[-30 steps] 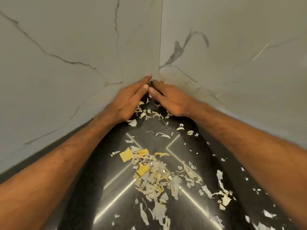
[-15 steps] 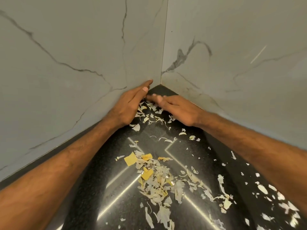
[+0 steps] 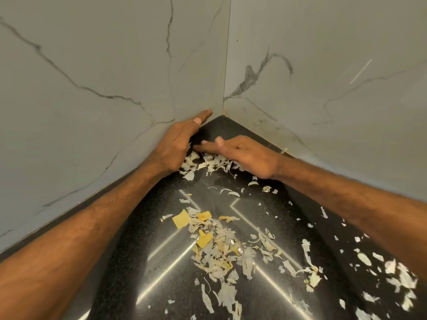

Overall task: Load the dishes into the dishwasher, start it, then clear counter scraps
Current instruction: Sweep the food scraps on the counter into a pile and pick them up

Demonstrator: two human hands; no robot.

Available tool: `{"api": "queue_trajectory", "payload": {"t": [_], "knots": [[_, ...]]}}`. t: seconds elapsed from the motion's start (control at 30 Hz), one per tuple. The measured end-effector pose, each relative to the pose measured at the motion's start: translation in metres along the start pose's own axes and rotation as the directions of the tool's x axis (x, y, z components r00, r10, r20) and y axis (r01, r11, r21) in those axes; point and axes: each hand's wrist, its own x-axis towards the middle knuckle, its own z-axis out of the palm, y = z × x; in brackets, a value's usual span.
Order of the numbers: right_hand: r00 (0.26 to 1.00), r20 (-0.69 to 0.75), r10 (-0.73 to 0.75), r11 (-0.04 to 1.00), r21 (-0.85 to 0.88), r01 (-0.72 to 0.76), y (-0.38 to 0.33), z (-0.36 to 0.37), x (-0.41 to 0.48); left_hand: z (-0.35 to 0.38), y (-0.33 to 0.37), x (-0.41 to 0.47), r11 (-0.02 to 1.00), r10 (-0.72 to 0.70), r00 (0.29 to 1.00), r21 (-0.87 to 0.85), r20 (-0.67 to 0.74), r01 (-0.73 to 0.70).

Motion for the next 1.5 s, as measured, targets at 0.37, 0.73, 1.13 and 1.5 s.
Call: {"api": "queue_trajectory", "payload": {"t": [0.37,0.73,1.13,1.5], "knots": [[0.986,-0.105,0.127,0.961,-0.231,-0.149,0.001,-0.001,-0.036,0.024,0.031,-0.046,0.946,-0.023,0.990,0.323,0.139,-0.023],[0.971,-0.173,0.164,0.965,-0.178,-0.195,-0.012,-0.004,-0.147,0.017,0.063,-0.135,0.993,-0.078,0.988,0.095,0.130,0.066],[0.991,-0.079,0.105,0.945,-0.301,-0.124,-0.010,0.030,-0.138,0.004,0.039,-0.123,0.982,-0.054,0.998,0.182,0.030,0.048],[0.975,-0.151,0.165,0.956,-0.219,-0.196,-0.013,0.028,-0.105,0.008,0.038,-0.125,0.957,-0.030,0.998,0.290,0.057,0.012]]}}
